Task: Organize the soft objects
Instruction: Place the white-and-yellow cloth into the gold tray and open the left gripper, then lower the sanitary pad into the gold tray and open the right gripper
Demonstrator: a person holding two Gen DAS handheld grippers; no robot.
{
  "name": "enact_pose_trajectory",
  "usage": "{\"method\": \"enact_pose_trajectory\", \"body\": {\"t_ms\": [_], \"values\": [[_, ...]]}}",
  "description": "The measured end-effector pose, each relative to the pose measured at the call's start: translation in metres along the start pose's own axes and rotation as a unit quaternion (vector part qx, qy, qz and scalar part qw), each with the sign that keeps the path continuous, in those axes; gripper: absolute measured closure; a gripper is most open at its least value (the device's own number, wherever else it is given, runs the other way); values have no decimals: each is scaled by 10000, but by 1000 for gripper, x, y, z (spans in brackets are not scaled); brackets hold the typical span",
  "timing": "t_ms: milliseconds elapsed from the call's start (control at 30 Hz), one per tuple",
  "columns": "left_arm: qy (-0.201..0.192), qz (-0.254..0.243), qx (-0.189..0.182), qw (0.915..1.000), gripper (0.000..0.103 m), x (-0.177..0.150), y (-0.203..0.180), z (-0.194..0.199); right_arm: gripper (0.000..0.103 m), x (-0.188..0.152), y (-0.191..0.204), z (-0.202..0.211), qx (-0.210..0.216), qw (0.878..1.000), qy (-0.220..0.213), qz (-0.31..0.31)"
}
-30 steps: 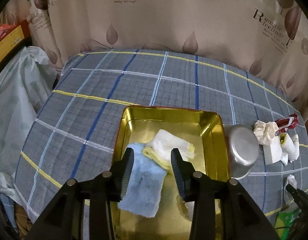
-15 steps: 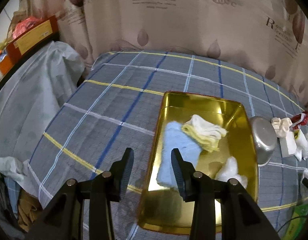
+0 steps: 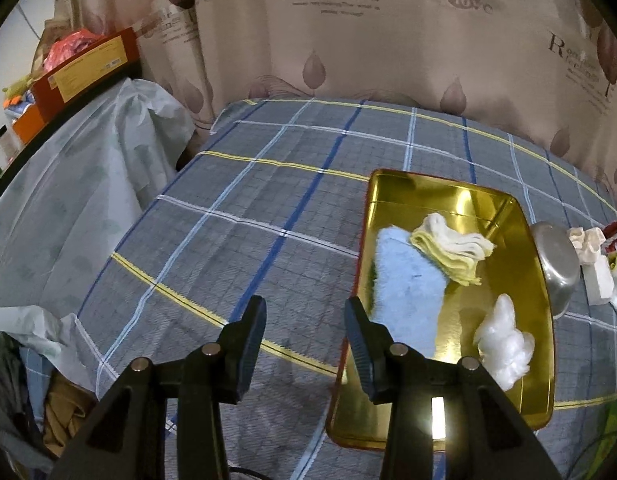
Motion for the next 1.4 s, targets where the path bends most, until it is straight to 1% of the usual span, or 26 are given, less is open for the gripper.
{"method": "enact_pose_trajectory", "body": {"t_ms": [167, 367, 533, 633, 800, 867, 1000, 1033, 1067, 1133, 1233, 1400], "values": [[15, 227, -85, 9997, 61, 2, 13, 1, 78, 4, 76, -8, 499, 9964, 106, 681], [0, 476, -14, 9989, 61, 3, 28, 3, 78, 0, 149, -21, 876, 9871, 222, 1324], [84, 574, -93, 9983, 61, 2, 31, 0, 78, -2, 194, -30, 1121, 9789, 252, 1692], [86, 577, -97, 9982, 61, 2, 31, 0, 78, -3, 213, -38, 1186, 9757, 307, 1819], [140, 600, -121, 9980, 61, 1, 30, -2, 78, -11, 230, -56, 1211, 9722, 504, 1939], [173, 589, -169, 9980, 61, 1, 29, -3, 75, -15, 235, -62, 1189, 9710, 574, 1992], [195, 529, -189, 9982, 61, 0, 24, -5, 73, -20, 238, -67, 1175, 9699, 574, 2053], [196, 509, -178, 9984, 61, 0, 23, -5, 70, -19, 237, -66, 1178, 9696, 551, 2071], [204, 501, -172, 9984, 61, 0, 23, -6, 62, -19, 238, -65, 1204, 9695, 542, 2067], [213, 532, -190, 9982, 61, 0, 23, -6, 53, -19, 236, -63, 1271, 9701, 510, 2002], [221, 573, -224, 9979, 61, -2, 23, -6, 49, -19, 232, -59, 1327, 9701, 454, 1982], [248, 586, -215, 9977, 61, -3, 24, -8, 49, -17, 215, -48, 1365, 9735, 341, 1802]]}}
Point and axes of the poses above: each gripper's, at about its wrist camera, not at the fingertips, and z roughly against the way its jaws point, y to its left, x to its top, the point moved 3 cm from there along -z, roughly the way its jaws point, and after that the axes turned 4 degrees about -z, right-handed, at the moved point
